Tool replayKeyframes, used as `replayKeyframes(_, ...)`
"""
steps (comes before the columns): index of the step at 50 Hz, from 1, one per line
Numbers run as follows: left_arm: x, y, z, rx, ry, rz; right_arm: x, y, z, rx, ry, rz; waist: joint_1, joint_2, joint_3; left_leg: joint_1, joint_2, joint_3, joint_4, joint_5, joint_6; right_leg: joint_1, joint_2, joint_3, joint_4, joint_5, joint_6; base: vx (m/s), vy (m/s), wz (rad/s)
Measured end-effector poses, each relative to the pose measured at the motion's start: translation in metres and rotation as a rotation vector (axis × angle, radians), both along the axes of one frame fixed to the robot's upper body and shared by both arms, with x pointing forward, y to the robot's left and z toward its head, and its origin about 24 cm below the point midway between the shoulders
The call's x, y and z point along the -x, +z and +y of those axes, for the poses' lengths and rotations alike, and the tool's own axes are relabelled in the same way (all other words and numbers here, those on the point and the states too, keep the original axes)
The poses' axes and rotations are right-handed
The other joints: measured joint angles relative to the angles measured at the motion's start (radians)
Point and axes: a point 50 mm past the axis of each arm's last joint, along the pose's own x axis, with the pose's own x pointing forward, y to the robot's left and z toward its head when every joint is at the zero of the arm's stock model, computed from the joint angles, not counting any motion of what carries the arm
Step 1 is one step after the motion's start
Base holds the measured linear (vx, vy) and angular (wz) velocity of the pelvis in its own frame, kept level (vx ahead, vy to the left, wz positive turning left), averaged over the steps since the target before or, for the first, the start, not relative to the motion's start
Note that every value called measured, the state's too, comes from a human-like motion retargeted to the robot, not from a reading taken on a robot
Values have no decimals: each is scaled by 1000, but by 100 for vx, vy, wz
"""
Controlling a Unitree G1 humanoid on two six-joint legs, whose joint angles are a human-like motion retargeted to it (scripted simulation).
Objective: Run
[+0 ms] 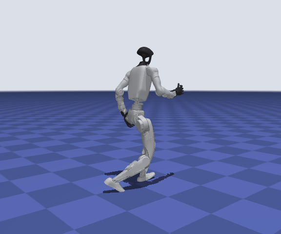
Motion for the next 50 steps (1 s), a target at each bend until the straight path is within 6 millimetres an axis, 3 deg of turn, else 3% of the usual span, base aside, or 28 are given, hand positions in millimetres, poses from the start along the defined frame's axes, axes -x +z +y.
replayKeyframes(2, 15, 0, 8, -37, 44, 29, 3, 10, 3, 31, 1, -58, -5, -27, 5, -44, -37, -6, 106, -11, 45, 38, -53, 15, 155, 76, 17, -6, 4, -17)
replayKeyframes(4, 2, 5, 21, -138, 72, -3, 6, -8, 3, 90, -54, 0, -31, -55, 16, -46, -66, -9, 264, -50, 110, 24, -125, 16, 363, 121, -8, -6, 5, -27)
replayKeyframes(5, -14, 10, 27, -206, 85, -41, 9, -26, 1, 129, -95, 71, -48, -67, 22, -33, -80, -13, 328, -85, 138, -4, -163, 15, 471, 125, -35, -6, 6, -12)
replayKeyframes(7, -90, 38, 30, -342, 91, -239, 17, -83, -2, 193, -169, 303, -93, -87, 30, 47, -121, -34, 308, -136, 151, -153, -213, 30, 608, 54, -108, -8, 5, 24)
replayKeyframes(8, -128, 62, 25, -362, 91, -376, 30, -116, -6, 218, -176, 445, -130, -86, 26, 113, -143, -56, 259, -143, 138, -230, -228, 26, 634, -5, -139, -7, 2, 55)
replayKeyframes(10, -192, 130, 6, -342, 85, -707, 65, -173, -17, 254, -164, 712, -200, -64, 27, 292, -168, -115, 130, -145, 90, -368, -225, 2, 589, -111, -176, -2, -1, 46)
replayKeyframes(12, -226, 210, -17, -252, 54, -1062, 107, -208, -35, 258, -157, 916, -247, 1, 41, 492, -129, -174, 12, -113, 11, -456, -154, -57, 407, -156, -178, 4, -2, -9)
replayKeyframes(13, -231, 247, -28, -204, 25, -1229, 127, -220, -43, 253, -157, 998, -265, 46, 49, 583, -86, -197, -30, -83, -34, -481, -95, -95, 283, -156, -170, 8, -6, -19)
replayKeyframes(15, -227, 302, -50, -144, -59, -1495, 162, -234, -58, 226, -163, 1128, -296, 130, 54, 716, 14, -213, -56, 8, -120, -511, 32, -148, 6, -138, -143, 4, -8, -9)
replayKeyframes(17, -218, 327, -66, -107, -126, -1628, 181, -240, -64, 191, -183, 1197, -310, 187, 55, 766, 106, -201, 35, 115, -169, -522, 127, -169, -151, -118, -142, -4, -7, 7)
replayKeyframes(18, -215, 327, -71, -91, -146, -1639, 186, -242, -63, 178, -190, 1212, -312, 196, 59, 781, 132, -193, 111, 158, -175, -529, 142, -168, -126, -118, -158, -7, -5, 7)
replayKeyframes(20, -217, 305, -76, -69, -165, -1539, 179, -241, -61, 162, -209, 1191, -298, 214, 74, 781, 189, -180, 295, 207, -161, -511, 171, -165, -10, -139, -223, -5, -5, -5)
replayKeyframes(22, -221, 240, -75, -105, -178, -1238, 143, -228, -58, 164, -241, 1078, -256, 222, 101, 713, 244, -163, 486, 165, -99, -457, 189, -157, 102, -213, -290, -4, -6, -28)
replayKeyframes(23, -217, 196, -73, -124, -196, -1044, 118, -217, -54, 160, -263, 991, -231, 221, 108, 649, 264, -154, 558, 111, -61, -417, 192, -154, 121, -250, -310, -2, -5, -37)
replayKeyframes(25, -188, 112, -69, -138, -243, -675, 67, -179, -43, 115, -279, 770, -171, 206, 97, 479, 265, -127, 600, -8, -1, -329, 190, -130, 90, -283, -304, 0, -1, -39)
replayKeyframes(27, -135, 55, -52, -143, -266, -406, 33, -129, -30, 59, -219, 534, -102, 165, 69, 321, 215, -90, 479, -67, 21, -230, 176, -75, 9, -238, -233, 4, 4, -27)
replayKeyframes(28, -106, 36, -42, -142, -266, -299, 24, -104, -22, 41, -169, 422, -70, 141, 54, 258, 183, -71, 384, -72, 17, -182, 161, -49, -31, -191, -185, 6, 6, -9)
replayKeyframes(30, -50, 13, -21, -142, -252, -131, 15, -57, -10, 34, -65, 218, -19, 85, 26, 157, 100, -36, 161, -45, -6, -95, 104, -15, -75, -81, -84, 6, 7, 18)
replayKeyframes(33, 13, -2, 1, -142, -168, 59, 13, -5, 3, 44, 33, -6, 8, 6, 4, 62, -60, -24, -119, -13, -6, -2, -15, 3, -21, 27, 10, 0, 7, 40)
replayKeyframes(35, 44, -8, 10, -156, -133, 170, 15, 14, 9, 58, 64, -96, 17, -18, 11, -5, -108, -36, -53, -20, 25, 42, -65, 13, 89, 61, 24, -6, 2, 5)
replayKeyframes(38, 62, -16, 26, -252, -109, 300, 18, 7, 16, 97, 56, -80, -12, -47, 28, -73, -130, -38, 253, -53, 103, 55, -135, 10, 332, 84, -5, 0, 0, 0)
replayKeyframes(40, 45, -20, 37, -357, -83, 323, 20, -25, 17, 145, 4, 47, -47, -58, 34, -73, -142, -47, 386, -108, 136, 9, -177, 4, 488, 70, -55, -3, 2, -4)
replayKeyframes(42, -15, -17, 40, -466, -49, 226, 26, -77, 13, 210, -68, 255, -89, -60, 27, -35, -156, -74, 393, -139, 139, -116, -197, 12, 588, 24, -117, -7, 4, 11)
replayKeyframes(44, -79, 2, 30, -501, -25, 41, 49, -137, 1, 283, -104, 518, -152, -44, 16, 71, -172, -114, 320, -145, 118, -235, -209, 0, 608, -48, -168, -6, 2, 42)
replayKeyframes(47, -168, 58, -2, -474, -38, -339, 107, -207, -27, 382, -123, 879, -234, 16, 11, 303, -151, -189, 156, -136, 50, -381, -170, -53, 487, -132, -205, -1, 0, 11)
replayKeyframes(50, -224, 145, -36, -382, -103, -781, 164, -241, -53, 423, -131, 1129, -284, 118, 24, 534, -58, -250, 7, -53, -59, -467, -51, -135, 226, -125, -196, 5, -5, -31)
